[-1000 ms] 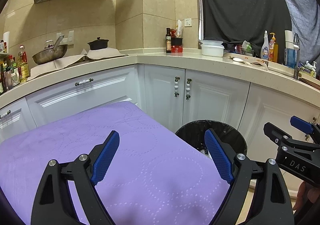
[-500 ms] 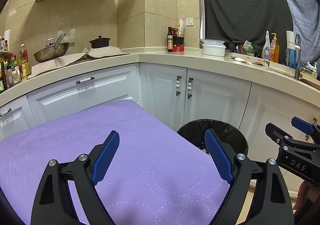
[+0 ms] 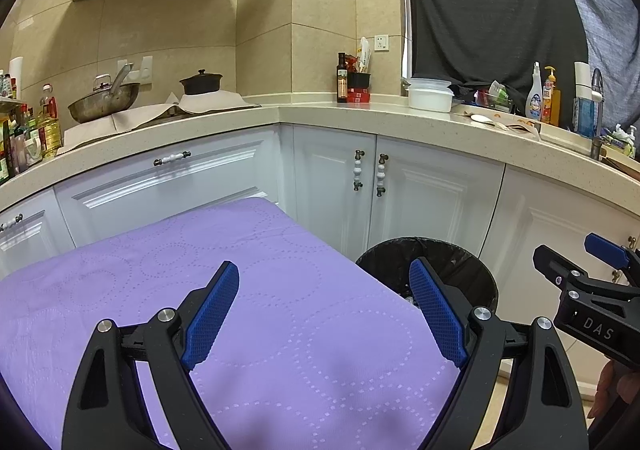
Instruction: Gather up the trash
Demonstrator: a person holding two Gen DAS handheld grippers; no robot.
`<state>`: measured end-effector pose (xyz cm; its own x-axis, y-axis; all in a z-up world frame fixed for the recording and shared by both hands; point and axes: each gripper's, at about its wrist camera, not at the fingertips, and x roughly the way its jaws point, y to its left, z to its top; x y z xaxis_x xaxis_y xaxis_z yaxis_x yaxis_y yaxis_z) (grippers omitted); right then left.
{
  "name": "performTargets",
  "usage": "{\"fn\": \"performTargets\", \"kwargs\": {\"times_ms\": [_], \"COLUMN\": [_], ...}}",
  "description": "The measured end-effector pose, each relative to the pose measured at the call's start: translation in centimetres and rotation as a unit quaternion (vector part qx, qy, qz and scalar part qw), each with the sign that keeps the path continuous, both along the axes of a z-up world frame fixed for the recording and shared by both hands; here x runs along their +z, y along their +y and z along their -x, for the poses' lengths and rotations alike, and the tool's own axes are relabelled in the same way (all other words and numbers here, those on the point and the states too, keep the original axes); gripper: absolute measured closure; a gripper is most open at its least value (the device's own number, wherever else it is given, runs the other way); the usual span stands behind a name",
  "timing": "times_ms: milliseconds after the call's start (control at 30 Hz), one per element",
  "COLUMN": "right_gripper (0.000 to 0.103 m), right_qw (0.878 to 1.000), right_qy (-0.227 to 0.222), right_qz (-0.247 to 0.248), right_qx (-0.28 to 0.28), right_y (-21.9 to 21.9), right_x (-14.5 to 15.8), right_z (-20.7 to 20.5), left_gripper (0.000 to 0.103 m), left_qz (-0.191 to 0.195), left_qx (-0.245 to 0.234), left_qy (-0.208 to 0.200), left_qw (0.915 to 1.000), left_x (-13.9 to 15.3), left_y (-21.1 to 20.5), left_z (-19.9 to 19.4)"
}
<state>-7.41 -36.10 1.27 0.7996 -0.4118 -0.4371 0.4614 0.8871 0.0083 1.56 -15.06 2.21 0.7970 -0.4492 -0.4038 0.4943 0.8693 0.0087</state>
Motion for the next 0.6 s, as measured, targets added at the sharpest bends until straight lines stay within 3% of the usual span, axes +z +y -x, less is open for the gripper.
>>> {"fn": "performTargets", "kwargs": {"times_ms": [600], "right_gripper": [0.016], "right_qw": [1.0], "right_qy": [0.001], "right_qz": [0.0], "right_qx": [0.0], "right_y": [-0.1], "right_x": [-0.04], "right_z": [-0.04], "left_gripper": [0.019], "left_qz": [-0.005], "left_qx": [0.0], "left_qy": [0.003], "left_qw": [1.0], "left_x": [-0.39], "left_y": [-0.34], "left_z": [-0.09]}}
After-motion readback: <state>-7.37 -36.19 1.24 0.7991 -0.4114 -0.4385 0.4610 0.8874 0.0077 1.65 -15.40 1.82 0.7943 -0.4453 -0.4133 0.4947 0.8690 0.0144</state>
